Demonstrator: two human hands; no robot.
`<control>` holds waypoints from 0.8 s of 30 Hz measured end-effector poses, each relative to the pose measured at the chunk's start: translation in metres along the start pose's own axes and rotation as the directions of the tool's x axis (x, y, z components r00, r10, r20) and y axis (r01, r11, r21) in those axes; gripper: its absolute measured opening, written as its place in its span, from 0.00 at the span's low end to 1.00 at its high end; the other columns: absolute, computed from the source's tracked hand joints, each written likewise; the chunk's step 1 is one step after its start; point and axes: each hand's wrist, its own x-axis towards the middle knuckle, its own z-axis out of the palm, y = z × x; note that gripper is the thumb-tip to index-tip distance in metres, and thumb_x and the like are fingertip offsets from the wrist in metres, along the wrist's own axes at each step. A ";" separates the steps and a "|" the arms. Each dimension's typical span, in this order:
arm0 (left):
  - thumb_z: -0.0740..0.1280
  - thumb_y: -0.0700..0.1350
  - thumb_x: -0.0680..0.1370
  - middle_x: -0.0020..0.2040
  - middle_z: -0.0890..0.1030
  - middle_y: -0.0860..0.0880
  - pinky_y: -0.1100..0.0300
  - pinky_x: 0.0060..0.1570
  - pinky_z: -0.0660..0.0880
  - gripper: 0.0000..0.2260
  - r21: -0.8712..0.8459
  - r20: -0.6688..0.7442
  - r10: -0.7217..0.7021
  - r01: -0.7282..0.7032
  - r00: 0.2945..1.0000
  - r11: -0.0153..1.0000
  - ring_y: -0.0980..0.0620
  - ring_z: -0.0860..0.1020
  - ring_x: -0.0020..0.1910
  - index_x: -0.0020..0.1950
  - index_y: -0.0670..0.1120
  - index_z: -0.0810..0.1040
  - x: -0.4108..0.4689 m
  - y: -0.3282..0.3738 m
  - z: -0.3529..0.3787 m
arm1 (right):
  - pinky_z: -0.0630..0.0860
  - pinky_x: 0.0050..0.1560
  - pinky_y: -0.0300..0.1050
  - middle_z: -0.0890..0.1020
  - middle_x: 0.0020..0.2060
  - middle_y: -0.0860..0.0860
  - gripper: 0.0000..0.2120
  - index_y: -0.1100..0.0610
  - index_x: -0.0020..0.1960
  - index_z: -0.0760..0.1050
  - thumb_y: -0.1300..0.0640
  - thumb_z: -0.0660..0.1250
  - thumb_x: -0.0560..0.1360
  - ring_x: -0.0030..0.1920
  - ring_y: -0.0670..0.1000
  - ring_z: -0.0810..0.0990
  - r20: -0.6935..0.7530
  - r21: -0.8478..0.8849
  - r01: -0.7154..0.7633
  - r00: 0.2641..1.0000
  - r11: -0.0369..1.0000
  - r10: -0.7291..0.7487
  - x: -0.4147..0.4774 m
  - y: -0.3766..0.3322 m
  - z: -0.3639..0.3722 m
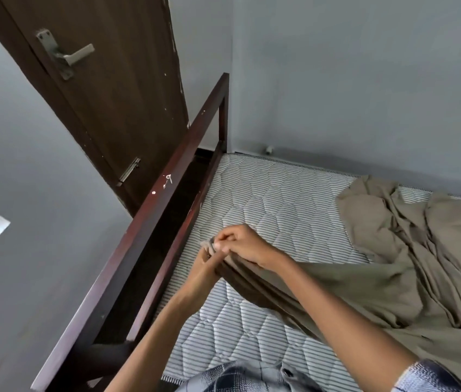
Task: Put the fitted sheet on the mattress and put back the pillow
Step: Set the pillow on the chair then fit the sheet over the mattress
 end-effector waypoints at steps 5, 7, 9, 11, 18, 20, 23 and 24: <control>0.67 0.47 0.77 0.51 0.81 0.40 0.48 0.54 0.75 0.14 0.157 -0.012 -0.007 0.008 1.000 0.988 0.43 0.80 0.51 0.55 0.38 0.73 0.001 -0.009 0.004 | 0.73 0.38 0.35 0.80 0.34 0.48 0.07 0.57 0.49 0.75 0.58 0.71 0.73 0.35 0.43 0.78 0.079 -0.007 -0.054 0.995 0.999 0.054 -0.011 -0.003 -0.037; 0.64 0.49 0.79 0.44 0.79 0.42 0.48 0.51 0.73 0.11 0.252 -0.078 0.017 0.003 0.997 0.968 0.43 0.77 0.47 0.47 0.40 0.76 0.000 -0.013 0.006 | 0.71 0.37 0.35 0.79 0.35 0.47 0.09 0.57 0.48 0.76 0.55 0.72 0.72 0.36 0.43 0.76 0.223 -0.233 -0.132 0.957 0.964 0.185 -0.015 -0.001 -0.053; 0.62 0.48 0.80 0.43 0.78 0.44 0.48 0.50 0.73 0.09 0.205 -0.210 0.012 0.032 0.978 0.978 0.45 0.75 0.47 0.45 0.44 0.76 -0.001 -0.014 0.008 | 0.69 0.37 0.37 0.79 0.35 0.48 0.07 0.59 0.44 0.79 0.55 0.73 0.72 0.36 0.46 0.75 0.311 -0.389 -0.167 0.902 0.906 0.300 -0.020 0.008 -0.070; 0.60 0.48 0.81 0.47 0.79 0.44 0.48 0.55 0.74 0.09 0.131 -0.333 0.013 0.033 0.943 0.991 0.47 0.76 0.49 0.47 0.45 0.76 -0.002 -0.014 0.007 | 0.70 0.36 0.35 0.80 0.33 0.46 0.04 0.56 0.39 0.80 0.57 0.72 0.72 0.35 0.46 0.76 0.270 -0.435 -0.208 0.898 0.876 0.347 -0.027 0.015 -0.088; 0.56 0.46 0.82 0.58 0.78 0.48 0.53 0.56 0.75 0.12 0.167 -0.217 0.060 -0.024 0.974 0.986 0.51 0.78 0.56 0.60 0.49 0.76 -0.012 -0.013 0.046 | 0.69 0.39 0.34 0.82 0.33 0.48 0.06 0.58 0.37 0.80 0.60 0.70 0.73 0.34 0.41 0.74 0.256 -0.377 -0.054 0.953 0.924 0.161 -0.034 -0.011 -0.064; 0.54 0.49 0.82 0.58 0.79 0.47 0.54 0.55 0.75 0.13 0.103 -0.172 0.008 0.009 0.985 0.995 0.51 0.78 0.55 0.59 0.51 0.76 -0.015 -0.011 0.062 | 0.71 0.42 0.37 0.84 0.41 0.56 0.05 0.62 0.45 0.82 0.60 0.71 0.72 0.40 0.45 0.77 0.258 -0.388 -0.011 0.959 0.922 0.120 -0.031 -0.019 -0.055; 0.54 0.55 0.82 0.55 0.82 0.46 0.57 0.58 0.74 0.18 0.184 -0.100 0.050 -0.031 0.994 0.982 0.51 0.79 0.57 0.56 0.48 0.80 -0.015 -0.014 0.061 | 0.68 0.28 0.32 0.78 0.27 0.46 0.06 0.58 0.40 0.76 0.61 0.73 0.70 0.26 0.39 0.72 0.232 -0.328 -0.016 0.968 0.945 0.097 -0.029 -0.018 -0.067; 0.58 0.54 0.81 0.54 0.82 0.46 0.59 0.57 0.75 0.16 0.239 -0.052 0.072 -0.058 0.996 0.969 0.51 0.80 0.56 0.54 0.47 0.80 -0.016 -0.014 0.058 | 0.65 0.25 0.33 0.76 0.24 0.43 0.08 0.55 0.39 0.74 0.61 0.73 0.70 0.24 0.39 0.70 0.253 -0.340 -0.052 0.956 0.939 0.145 -0.029 -0.016 -0.074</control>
